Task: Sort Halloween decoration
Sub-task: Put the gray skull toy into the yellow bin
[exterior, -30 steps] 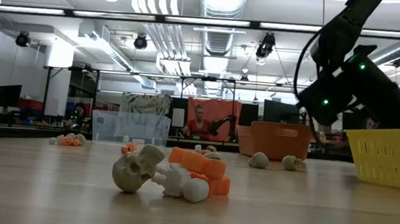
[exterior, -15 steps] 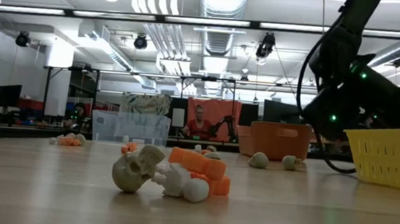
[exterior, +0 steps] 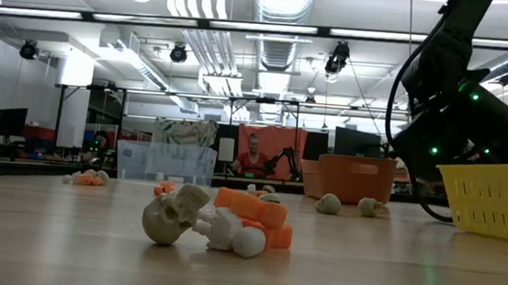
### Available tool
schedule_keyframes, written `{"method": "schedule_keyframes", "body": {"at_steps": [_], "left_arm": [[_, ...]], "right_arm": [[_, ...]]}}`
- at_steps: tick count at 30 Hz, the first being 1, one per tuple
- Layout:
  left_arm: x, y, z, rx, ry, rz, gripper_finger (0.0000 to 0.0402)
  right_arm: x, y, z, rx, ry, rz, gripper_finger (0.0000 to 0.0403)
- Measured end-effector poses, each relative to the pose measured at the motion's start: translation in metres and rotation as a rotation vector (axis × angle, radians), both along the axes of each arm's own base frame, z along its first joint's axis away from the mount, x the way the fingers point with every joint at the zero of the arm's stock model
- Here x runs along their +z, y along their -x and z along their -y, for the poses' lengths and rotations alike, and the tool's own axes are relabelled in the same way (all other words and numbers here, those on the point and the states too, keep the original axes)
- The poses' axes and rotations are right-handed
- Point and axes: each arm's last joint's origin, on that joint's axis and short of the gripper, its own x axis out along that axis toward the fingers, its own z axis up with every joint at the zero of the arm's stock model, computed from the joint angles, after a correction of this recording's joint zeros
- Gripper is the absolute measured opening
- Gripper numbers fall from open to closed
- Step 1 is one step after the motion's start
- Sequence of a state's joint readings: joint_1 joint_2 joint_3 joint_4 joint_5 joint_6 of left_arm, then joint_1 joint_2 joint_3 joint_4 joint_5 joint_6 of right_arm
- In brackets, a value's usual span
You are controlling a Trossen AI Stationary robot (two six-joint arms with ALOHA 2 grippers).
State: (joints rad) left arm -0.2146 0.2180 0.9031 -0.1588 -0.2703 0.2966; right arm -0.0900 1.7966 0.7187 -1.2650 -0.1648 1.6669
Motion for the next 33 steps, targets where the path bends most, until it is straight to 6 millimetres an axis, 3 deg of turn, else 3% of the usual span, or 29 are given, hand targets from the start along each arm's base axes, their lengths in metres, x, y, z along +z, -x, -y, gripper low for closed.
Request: {"method": "schedule_keyframes", "body": {"at_steps": [11,14,19,24,29,33], "left_arm": [[0.0,0.0,0.0,0.004,-0.007,0.0,0.004],[0.0,0.0,0.0,0.004,-0.007,0.0,0.004],[0.0,0.0,0.0,0.005,-0.007,0.0,0.004],[0.0,0.0,0.0,0.0,0.0,0.001,0.004],[0.0,0.0,0.0,0.0,0.0,-0.006,0.004],[-0.001,-0.001,0.0,-0.001,-0.002,-0.017,0.004]], "right_arm": [[0.01,-0.006,0.005,0.052,0.116,0.05,0.0009],[0.021,-0.015,0.011,0.062,0.266,0.106,0.0009],[0.052,-0.022,0.015,0.093,0.312,0.152,0.0009],[0.081,-0.013,0.021,0.126,0.194,0.099,0.0009],[0.089,-0.01,0.023,0.232,-0.099,0.23,0.0009],[0.091,-0.013,0.023,0.334,-0.198,0.299,0.0009]]}}
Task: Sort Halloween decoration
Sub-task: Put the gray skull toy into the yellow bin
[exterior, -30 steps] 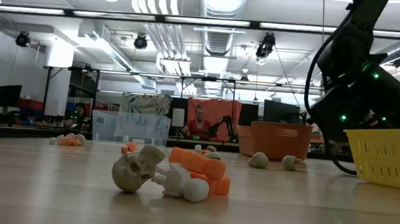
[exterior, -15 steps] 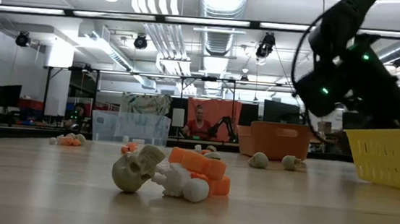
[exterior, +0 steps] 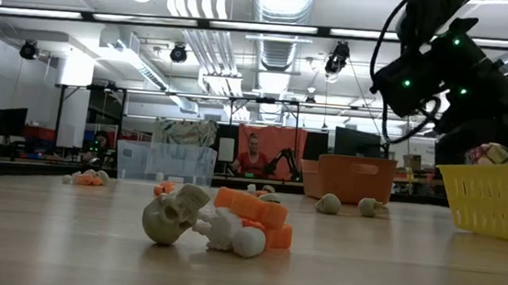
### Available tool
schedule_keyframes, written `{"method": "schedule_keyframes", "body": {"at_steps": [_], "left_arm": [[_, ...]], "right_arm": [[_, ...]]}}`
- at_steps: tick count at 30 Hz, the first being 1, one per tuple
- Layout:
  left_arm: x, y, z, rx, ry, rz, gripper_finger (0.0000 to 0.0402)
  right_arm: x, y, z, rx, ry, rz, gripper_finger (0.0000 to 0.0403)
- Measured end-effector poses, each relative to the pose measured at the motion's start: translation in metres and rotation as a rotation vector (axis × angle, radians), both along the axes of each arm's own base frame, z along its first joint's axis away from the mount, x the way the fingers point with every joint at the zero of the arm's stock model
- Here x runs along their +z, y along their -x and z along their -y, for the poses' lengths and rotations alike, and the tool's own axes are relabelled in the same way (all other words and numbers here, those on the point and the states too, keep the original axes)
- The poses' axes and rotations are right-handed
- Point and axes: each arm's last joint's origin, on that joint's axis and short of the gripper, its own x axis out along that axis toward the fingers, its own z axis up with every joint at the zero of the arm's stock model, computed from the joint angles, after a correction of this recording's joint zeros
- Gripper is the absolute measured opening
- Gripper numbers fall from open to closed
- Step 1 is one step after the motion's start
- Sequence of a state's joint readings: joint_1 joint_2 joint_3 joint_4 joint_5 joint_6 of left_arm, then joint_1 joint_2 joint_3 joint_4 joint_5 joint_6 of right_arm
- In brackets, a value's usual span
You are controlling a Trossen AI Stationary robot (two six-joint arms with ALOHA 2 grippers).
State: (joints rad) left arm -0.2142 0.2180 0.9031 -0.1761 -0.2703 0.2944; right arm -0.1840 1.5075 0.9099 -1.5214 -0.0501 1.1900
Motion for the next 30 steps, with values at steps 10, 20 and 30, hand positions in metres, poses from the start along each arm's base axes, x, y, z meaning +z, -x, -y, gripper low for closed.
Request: {"method": "schedule_keyframes", "body": {"at_steps": [10,20,30], "left_arm": [[-0.001,0.0,0.0,-0.012,0.022,-0.004,0.004],[-0.003,-0.001,0.0,-0.008,0.009,-0.026,0.004],[-0.002,0.004,-0.001,-0.01,0.017,-0.014,0.004]], "right_arm": [[-0.008,-0.008,0.005,0.116,0.049,0.064,0.0009],[-0.017,0.002,0.004,0.028,-0.164,0.073,0.0017],[-0.04,0.02,-0.001,0.028,-0.18,0.031,0.0068]]}}
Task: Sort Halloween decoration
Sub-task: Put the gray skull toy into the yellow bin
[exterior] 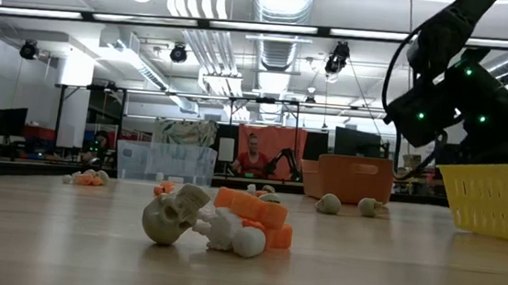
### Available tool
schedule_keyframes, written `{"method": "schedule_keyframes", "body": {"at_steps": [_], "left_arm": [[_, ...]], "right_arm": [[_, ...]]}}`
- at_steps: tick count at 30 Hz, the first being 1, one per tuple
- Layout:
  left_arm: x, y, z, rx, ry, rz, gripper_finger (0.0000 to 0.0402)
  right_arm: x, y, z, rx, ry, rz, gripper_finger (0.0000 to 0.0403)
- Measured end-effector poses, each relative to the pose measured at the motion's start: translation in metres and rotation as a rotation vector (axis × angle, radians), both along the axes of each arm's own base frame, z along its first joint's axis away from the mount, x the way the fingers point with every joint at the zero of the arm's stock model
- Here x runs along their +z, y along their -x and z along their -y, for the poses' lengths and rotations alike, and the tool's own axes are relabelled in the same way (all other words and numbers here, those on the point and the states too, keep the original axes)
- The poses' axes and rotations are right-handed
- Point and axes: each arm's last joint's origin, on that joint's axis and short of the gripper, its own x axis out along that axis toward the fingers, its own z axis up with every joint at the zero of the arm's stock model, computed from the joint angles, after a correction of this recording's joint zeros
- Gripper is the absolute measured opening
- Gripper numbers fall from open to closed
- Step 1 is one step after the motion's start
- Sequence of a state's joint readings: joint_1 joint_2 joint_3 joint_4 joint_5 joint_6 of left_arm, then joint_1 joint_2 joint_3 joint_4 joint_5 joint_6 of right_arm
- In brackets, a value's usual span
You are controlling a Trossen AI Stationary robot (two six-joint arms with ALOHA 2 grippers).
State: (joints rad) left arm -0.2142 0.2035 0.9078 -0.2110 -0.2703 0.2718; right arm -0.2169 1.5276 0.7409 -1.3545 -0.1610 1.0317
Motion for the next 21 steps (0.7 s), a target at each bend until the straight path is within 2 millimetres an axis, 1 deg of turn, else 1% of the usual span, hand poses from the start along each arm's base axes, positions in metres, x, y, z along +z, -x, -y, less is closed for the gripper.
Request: {"method": "schedule_keyframes", "body": {"at_steps": [4,8,16,21], "left_arm": [[0.001,0.004,-0.001,-0.001,0.002,-0.001,0.004],[0.002,0.006,-0.001,-0.002,0.003,0.001,0.004],[0.002,0.006,-0.001,-0.002,0.003,0.0,0.004],[0.002,0.006,-0.001,-0.002,0.004,0.002,0.004]], "right_arm": [[-0.002,0.0,0.0,-0.002,0.004,-0.011,0.0073],[-0.008,-0.003,0.0,-0.009,-0.01,-0.037,0.0073],[-0.03,-0.006,0.0,0.041,-0.15,-0.144,0.0073],[-0.036,-0.01,0.002,0.082,-0.18,-0.12,0.0074]]}}
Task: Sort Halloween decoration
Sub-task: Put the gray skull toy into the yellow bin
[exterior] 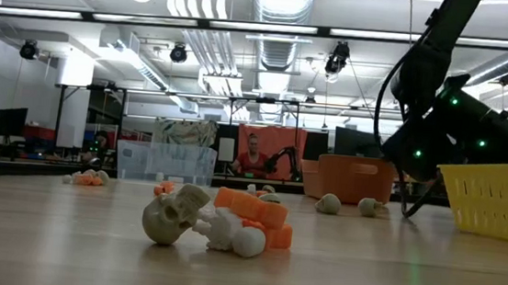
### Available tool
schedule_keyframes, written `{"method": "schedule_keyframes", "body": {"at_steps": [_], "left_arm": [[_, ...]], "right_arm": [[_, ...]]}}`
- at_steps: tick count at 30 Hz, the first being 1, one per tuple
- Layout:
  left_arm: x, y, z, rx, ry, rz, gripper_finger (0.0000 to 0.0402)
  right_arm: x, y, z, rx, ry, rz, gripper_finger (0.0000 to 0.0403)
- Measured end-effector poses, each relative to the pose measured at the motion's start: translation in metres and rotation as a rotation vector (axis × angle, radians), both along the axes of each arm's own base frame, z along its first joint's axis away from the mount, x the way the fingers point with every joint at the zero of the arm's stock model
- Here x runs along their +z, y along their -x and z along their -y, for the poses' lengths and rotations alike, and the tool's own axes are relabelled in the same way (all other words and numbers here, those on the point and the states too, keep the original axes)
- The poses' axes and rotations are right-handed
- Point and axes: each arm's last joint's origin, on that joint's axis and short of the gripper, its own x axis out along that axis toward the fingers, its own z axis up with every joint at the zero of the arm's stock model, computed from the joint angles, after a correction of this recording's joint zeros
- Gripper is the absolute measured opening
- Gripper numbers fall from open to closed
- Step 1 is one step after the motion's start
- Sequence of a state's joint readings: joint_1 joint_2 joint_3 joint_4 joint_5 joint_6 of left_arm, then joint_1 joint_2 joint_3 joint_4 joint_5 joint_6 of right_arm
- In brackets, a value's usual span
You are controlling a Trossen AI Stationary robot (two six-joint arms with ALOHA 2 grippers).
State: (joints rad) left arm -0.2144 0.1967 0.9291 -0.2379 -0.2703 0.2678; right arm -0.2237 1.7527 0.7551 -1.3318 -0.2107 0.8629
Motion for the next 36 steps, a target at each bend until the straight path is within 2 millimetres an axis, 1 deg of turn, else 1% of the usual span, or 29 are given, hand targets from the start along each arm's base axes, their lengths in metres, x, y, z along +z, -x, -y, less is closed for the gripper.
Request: {"method": "schedule_keyframes", "body": {"at_steps": [3,6,8,12,16,24,27,33,36], "left_arm": [[0.0,0.0,0.0,0.0,0.0,0.0,0.004],[0.0,0.0,0.0,0.0,0.0,0.0,0.004],[0.0,0.0,0.0,0.0,0.0,0.0,0.004],[0.0,0.0,0.0,0.0,0.0,0.001,0.004],[0.0,0.0,0.0,0.003,0.0,0.001,0.004],[0.0,0.0,0.0,0.012,0.003,0.0,0.004],[0.0,0.0,0.0,0.012,0.003,0.0,0.004],[0.0,0.0,-0.002,0.054,0.014,-0.007,0.004],[0.0,0.0,-0.002,0.059,0.017,-0.008,0.004]], "right_arm": [[-0.003,-0.002,0.003,-0.012,0.011,0.046,0.0074],[-0.006,-0.001,0.006,-0.003,0.002,0.055,0.0074],[-0.008,0.0,0.007,0.029,-0.003,0.042,0.0073],[-0.007,0.003,0.01,0.038,-0.047,-0.013,0.0074],[-0.005,0.002,0.01,0.062,-0.074,-0.012,0.0073],[-0.011,-0.003,0.013,0.067,-0.007,0.053,0.0075],[-0.01,-0.003,0.012,0.041,0.016,0.037,0.0075],[-0.009,-0.002,0.012,0.069,-0.013,0.039,0.0075],[-0.007,-0.001,0.011,0.044,-0.038,0.019,0.0086]]}}
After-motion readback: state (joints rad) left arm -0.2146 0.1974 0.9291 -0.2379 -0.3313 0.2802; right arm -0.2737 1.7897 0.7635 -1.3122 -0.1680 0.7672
